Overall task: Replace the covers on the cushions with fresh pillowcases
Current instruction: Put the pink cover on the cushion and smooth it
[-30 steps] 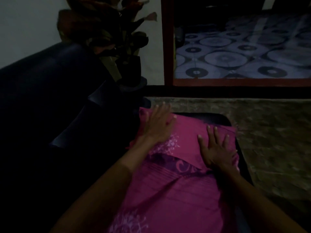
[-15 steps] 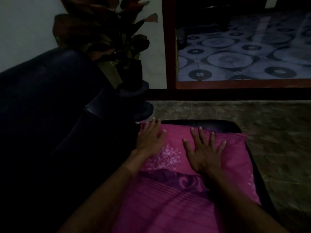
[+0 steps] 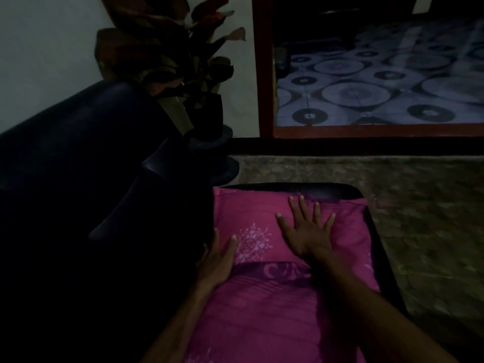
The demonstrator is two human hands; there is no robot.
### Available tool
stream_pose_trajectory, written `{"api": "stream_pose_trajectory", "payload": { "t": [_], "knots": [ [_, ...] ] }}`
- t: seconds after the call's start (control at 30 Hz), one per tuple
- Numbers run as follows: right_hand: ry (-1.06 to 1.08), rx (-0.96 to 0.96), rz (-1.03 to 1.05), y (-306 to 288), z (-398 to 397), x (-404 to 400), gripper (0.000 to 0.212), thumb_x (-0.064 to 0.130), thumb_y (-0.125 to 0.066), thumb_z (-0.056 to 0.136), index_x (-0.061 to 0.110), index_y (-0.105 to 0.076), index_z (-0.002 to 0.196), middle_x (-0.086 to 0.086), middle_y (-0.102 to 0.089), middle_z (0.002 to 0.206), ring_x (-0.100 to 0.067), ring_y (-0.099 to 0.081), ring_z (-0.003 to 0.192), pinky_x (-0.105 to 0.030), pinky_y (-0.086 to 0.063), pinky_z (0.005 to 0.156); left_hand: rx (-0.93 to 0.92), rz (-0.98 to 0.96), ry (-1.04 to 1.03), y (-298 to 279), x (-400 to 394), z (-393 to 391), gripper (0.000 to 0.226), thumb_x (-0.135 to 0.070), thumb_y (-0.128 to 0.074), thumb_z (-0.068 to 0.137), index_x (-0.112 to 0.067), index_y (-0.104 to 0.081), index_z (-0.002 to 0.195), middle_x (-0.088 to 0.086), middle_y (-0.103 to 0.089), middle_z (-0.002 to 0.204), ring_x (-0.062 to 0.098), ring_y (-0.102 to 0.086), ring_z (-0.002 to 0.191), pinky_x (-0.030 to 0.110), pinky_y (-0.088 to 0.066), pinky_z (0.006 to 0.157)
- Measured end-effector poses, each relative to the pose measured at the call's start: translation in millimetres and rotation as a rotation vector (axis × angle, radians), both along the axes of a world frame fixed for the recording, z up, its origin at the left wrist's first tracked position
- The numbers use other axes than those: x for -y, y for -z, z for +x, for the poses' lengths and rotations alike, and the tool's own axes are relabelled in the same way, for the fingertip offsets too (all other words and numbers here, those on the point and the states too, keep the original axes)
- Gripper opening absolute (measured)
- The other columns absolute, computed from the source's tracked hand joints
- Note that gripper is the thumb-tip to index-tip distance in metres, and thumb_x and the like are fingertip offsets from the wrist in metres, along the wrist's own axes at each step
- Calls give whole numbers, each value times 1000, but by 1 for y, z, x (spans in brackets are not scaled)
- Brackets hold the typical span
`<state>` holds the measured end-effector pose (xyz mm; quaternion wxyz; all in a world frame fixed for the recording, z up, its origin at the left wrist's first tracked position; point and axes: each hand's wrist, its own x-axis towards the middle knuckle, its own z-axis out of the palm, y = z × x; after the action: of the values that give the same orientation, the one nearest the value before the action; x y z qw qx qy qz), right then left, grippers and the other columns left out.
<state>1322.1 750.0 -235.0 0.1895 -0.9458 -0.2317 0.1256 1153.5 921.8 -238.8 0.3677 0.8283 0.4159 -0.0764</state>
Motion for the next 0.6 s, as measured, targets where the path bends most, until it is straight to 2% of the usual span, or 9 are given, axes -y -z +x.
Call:
{"api": "stream_pose_trajectory", "payload": {
  "t": [0.07,0.17,0.27,0.33,0.37,0.43,0.5,0.6],
  "knots": [
    [-24,-4,-26,-4,-7,0,79,79,-9,92,42,9,159,12,17,167,-25,20,154,-64,19,116,11,-43,-18,-1,-4,-3,82,-80,-23,90,-42,4,158,11,-15,166,39,-22,149,47,-17,122],
    [-3,-30,-55,-21,-13,12,81,79,-12,93,37,6,161,9,12,169,-29,16,155,-69,13,116,5,-25,61,-15,-13,-11,86,-82,-27,89,-38,-5,159,4,-25,164,34,-32,146,41,-23,120],
    [42,-43,6,-30,-43,29,81,79,-19,93,37,-2,161,11,9,169,-35,13,154,-73,13,112,-11,-127,108,-17,-17,-33,110,-99,-23,68,-38,-12,159,-2,-28,163,27,-36,144,39,-24,121],
    [63,-33,47,-20,-72,45,79,79,-20,93,42,-2,160,14,11,168,-30,15,155,-71,13,114,2,-175,134,-18,-21,-38,120,-104,-22,58,-38,-14,158,-3,-29,162,25,-36,144,38,-24,121],
    [63,-39,55,-14,-82,56,78,78,-22,94,42,-2,160,14,11,168,-27,15,155,-69,11,116,2,-175,141,-22,-18,-36,117,-103,-23,61,-37,-16,158,-2,-29,162,25,-36,144,38,-24,121],
    [54,-82,77,-7,-81,72,80,77,-25,94,40,-3,161,12,7,169,-25,12,155,-66,8,119,3,-34,91,-33,-8,-33,103,-94,-22,76,-32,-20,158,3,-30,162,30,-37,144,44,-26,120],
    [64,-126,70,-10,-82,88,86,86,-21,87,43,-7,160,11,4,170,-28,7,156,-66,8,119,22,106,112,-39,4,-34,104,-93,-12,74,-32,-22,157,6,-28,163,32,-33,146,51,-23,120],
    [38,-121,131,-1,-114,108,97,97,-9,74,49,-8,158,12,2,169,-25,3,156,-65,3,120,-2,168,263,-23,30,-45,102,-91,-5,76,-33,-13,160,1,-9,167,29,-8,154,53,-4,123]
  ]
}}
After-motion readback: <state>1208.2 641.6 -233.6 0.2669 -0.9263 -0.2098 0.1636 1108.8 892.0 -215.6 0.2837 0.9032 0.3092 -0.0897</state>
